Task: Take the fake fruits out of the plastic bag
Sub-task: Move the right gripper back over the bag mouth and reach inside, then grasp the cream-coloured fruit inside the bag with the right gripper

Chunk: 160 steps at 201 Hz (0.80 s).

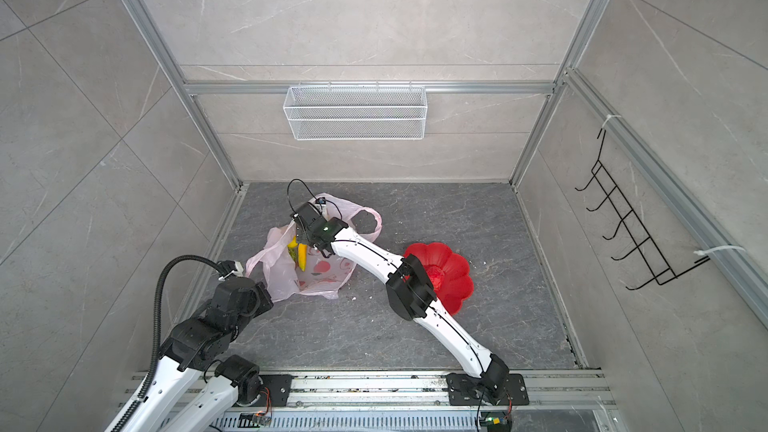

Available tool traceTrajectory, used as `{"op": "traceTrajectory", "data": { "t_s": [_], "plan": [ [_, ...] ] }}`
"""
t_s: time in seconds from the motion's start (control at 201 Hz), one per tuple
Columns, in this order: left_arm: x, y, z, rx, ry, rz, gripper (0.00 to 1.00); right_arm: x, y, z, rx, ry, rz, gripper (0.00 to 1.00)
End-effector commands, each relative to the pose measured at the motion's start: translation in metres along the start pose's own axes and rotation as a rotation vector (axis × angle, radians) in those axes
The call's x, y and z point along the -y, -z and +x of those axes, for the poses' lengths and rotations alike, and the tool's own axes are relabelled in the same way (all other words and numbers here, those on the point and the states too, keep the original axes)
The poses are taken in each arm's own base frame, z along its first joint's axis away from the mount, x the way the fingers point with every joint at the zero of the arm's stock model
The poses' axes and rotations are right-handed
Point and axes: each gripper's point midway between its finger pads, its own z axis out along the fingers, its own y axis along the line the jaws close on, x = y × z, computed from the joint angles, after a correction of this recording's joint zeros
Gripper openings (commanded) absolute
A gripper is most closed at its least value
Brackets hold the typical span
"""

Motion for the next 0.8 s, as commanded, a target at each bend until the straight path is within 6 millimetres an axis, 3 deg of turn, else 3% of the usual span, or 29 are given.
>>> {"op": "traceTrajectory", "data": {
  "t_s": [0.0,0.219,0.597,0.791],
  "plan": [
    [0.006,0.003,-0.005,0.024,-0.014,0.031,0.00,0.021,-0.013,0.014,-0.050,-0.031,0.078,0.95],
    [0.011,0.001,0.000,0.012,-0.018,0.077,0.00,0.029,-0.024,0.013,-0.055,-0.075,0.082,0.95],
    [0.011,-0.002,0.011,-0.014,-0.023,0.100,0.00,0.018,-0.042,0.009,-0.042,-0.126,-0.008,0.94],
    [0.012,-0.004,0.014,-0.022,-0.024,0.106,0.00,0.022,-0.053,0.018,-0.071,-0.166,-0.011,0.94]
  ]
}}
